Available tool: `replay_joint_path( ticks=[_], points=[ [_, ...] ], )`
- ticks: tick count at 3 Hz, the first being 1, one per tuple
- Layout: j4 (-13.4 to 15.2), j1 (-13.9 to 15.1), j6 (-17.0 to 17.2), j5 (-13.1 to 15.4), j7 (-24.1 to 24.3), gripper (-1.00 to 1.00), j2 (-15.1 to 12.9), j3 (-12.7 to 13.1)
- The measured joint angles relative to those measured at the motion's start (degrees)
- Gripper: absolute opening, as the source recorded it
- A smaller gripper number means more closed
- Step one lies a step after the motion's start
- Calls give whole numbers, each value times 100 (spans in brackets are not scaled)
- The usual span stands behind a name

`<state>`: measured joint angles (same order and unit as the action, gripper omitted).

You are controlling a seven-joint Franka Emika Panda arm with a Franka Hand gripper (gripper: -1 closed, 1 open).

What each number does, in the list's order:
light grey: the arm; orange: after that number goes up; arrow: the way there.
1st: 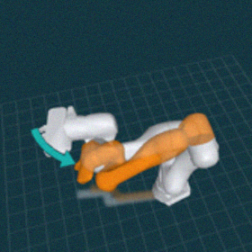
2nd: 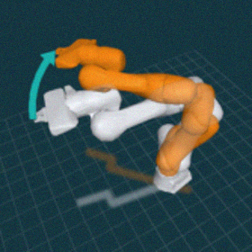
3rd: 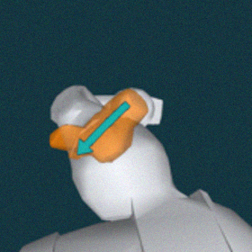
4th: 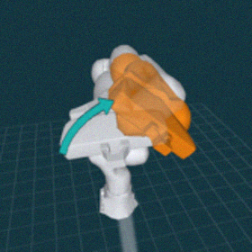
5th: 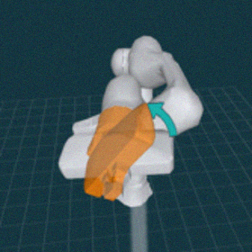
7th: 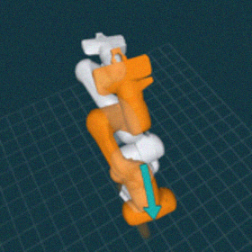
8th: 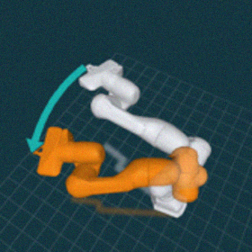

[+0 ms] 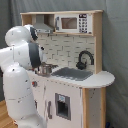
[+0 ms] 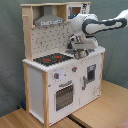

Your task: Play with the kitchen

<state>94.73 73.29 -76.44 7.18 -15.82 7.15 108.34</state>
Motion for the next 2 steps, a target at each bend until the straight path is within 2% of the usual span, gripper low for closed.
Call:
replay_joint_path(
  ticks=[2],
  points=[
    [203,-155,-14,808,673,-100,-723,68]
  ],
)
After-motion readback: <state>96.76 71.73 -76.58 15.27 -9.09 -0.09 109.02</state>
